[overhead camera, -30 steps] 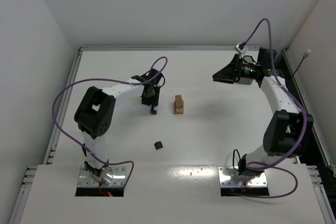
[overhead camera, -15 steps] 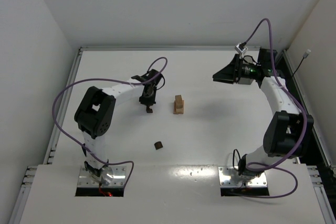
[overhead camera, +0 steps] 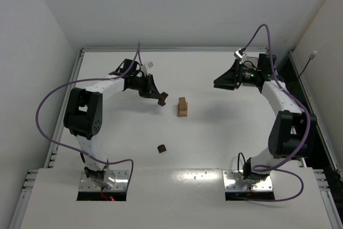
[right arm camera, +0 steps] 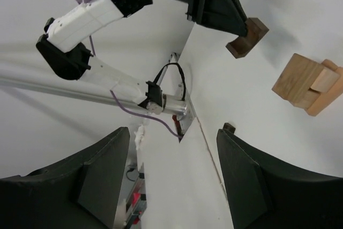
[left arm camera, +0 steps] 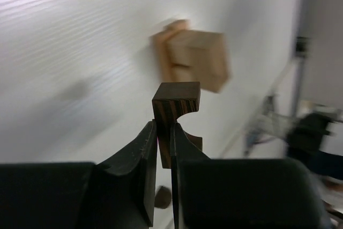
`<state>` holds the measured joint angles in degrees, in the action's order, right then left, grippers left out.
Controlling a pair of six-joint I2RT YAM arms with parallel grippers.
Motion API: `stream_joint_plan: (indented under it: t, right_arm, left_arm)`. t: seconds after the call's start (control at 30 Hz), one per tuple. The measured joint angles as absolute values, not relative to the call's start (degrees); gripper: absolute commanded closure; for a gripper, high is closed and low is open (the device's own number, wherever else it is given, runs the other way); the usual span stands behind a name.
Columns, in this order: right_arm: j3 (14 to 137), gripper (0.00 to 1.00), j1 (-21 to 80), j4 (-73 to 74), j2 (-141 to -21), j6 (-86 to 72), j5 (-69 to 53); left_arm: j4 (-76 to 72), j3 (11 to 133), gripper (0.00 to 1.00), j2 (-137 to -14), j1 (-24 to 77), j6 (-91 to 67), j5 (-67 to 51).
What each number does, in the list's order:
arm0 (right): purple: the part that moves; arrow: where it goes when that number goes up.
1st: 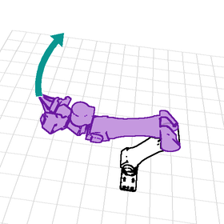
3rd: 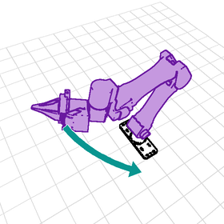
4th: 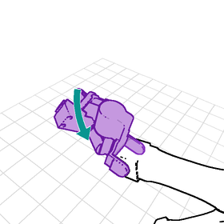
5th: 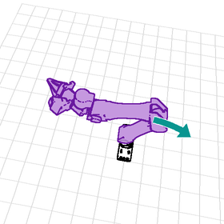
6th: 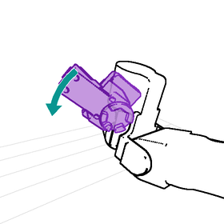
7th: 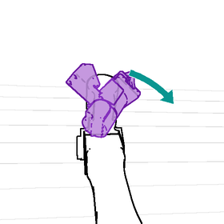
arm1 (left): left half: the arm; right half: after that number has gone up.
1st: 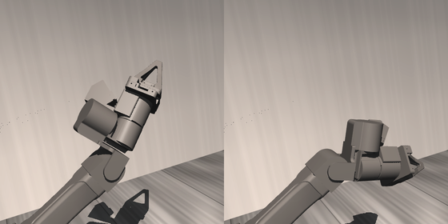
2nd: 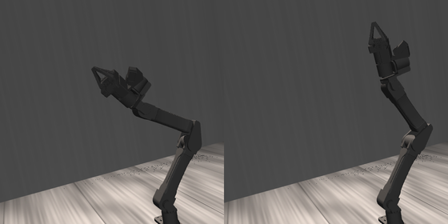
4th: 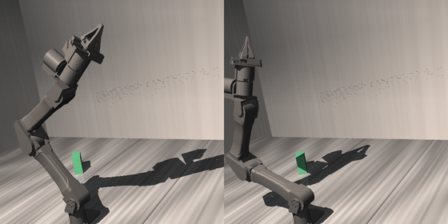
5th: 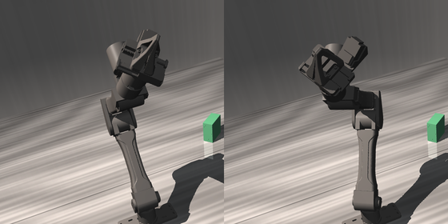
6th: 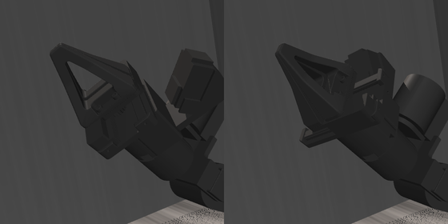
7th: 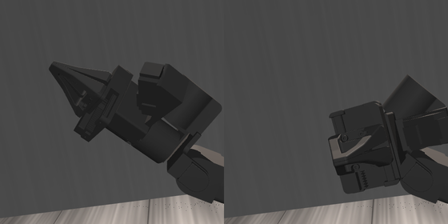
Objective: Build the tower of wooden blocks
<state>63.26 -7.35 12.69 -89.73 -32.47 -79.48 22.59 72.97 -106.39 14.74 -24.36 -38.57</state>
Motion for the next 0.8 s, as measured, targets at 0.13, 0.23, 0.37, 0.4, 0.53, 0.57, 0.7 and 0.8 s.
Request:
stream_joint_plan:
  t: [0.13,0.23,0.37,0.4,0.53,0.57,0.7,0.8]
  right_arm:
    - [66.76,0.39,-3.51,17.80,-91.31,-27.59,-79.20]
    - [75.50,0.40,1.54,29.63,-93.32,-15.62,-76.60]
    - [87.20,0.46,11.77,43.68,-94.56,4.16,-65.82]
    - [87.88,0.47,15.18,44.93,-93.89,8.45,-61.01]
    - [83.81,0.50,29.32,45.80,-89.43,19.99,-42.02]
    - [81.73,0.52,32.23,45.12,-88.05,21.96,-37.23]
    - [73.56,0.54,35.92,40.32,-83.13,26.61,-20.84]
    - [67.20,0.54,35.62,33.41,-79.88,28.93,-11.44]
  left_arm:
    - [12.32,71.40,1.00,-106.39,13.13,-33.69,-54.24]
    - [3.18,68.84,1.00,-106.39,13.52,-41.93,-62.04]
    - [-4.36,67.20,1.00,-106.41,13.67,-51.86,-69.08]
    - [-6.31,67.20,1.00,-106.41,13.67,-54.19,-70.48]
    - [-12.16,67.22,1.00,-106.41,13.63,-61.80,-74.17]
    - [-13.39,67.22,1.00,-106.41,13.56,-63.40,-74.98]
    - [-16.36,67.29,1.00,-106.41,13.50,-68.62,-77.82]
    - [-16.99,67.64,1.00,-106.59,13.50,-71.18,-80.38]
